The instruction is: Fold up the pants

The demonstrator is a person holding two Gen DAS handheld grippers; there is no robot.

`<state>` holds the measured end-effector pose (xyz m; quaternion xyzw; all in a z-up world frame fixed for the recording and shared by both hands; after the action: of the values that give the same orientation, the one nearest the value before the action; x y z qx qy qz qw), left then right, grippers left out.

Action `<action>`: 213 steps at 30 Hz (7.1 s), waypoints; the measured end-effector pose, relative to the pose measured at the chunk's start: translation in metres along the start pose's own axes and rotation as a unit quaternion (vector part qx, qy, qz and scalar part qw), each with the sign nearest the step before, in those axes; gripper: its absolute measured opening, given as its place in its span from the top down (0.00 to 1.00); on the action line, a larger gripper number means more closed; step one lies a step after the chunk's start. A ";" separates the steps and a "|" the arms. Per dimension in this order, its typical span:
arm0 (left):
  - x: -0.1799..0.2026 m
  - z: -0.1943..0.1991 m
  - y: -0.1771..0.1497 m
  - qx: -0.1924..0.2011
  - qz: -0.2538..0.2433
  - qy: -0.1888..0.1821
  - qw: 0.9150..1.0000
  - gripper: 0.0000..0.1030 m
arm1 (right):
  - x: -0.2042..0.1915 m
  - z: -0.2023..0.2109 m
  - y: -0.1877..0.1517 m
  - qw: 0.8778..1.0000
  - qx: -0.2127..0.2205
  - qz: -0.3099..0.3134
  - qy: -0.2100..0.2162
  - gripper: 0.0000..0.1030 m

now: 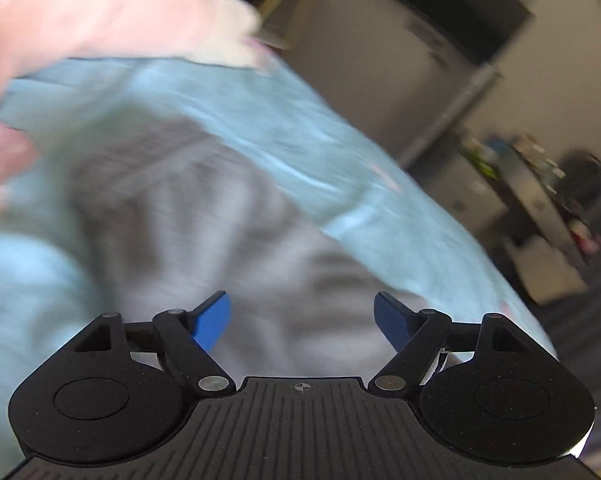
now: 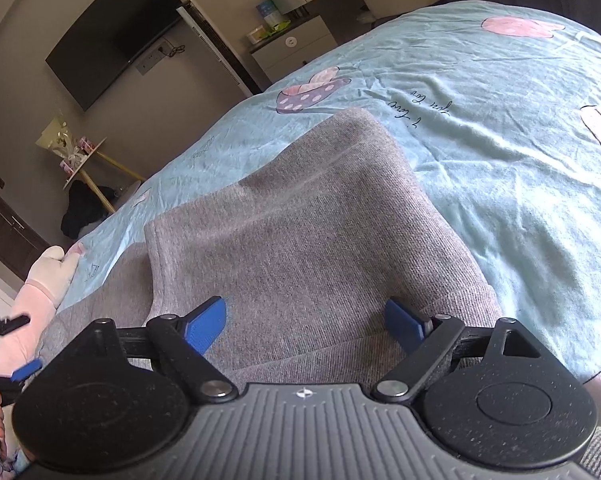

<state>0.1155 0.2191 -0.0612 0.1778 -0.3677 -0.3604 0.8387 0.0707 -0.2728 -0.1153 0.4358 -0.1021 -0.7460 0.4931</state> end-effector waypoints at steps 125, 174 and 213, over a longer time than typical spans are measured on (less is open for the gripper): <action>0.093 0.005 -0.128 -0.140 -0.303 -0.043 0.942 0.44 | -0.156 -0.028 0.057 0.971 -0.109 -0.042 0.210 0.65; 0.152 0.010 -0.196 -0.144 -0.396 -0.065 0.905 0.33 | -0.001 -0.006 0.094 0.997 -0.014 -0.060 0.048 0.67; 0.161 0.023 -0.226 -0.152 -0.460 -0.095 0.870 0.14 | -0.026 0.001 0.103 0.995 -0.022 -0.044 0.081 0.62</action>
<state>0.0672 -0.0532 -0.0948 0.1624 -0.2630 -0.7716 0.5559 0.1407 -0.3023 -0.0404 0.4878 -0.0256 -0.7315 0.4757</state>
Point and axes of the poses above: each gripper's, at about its wrist camera, not at the fingertips, and z roughly against the way its jaws point, x to its right, y to its top, the point moved 10 cm from there along -z, roughly the way its jaws point, and after that the axes turned 3 degrees about y, right-handed, at the moved point
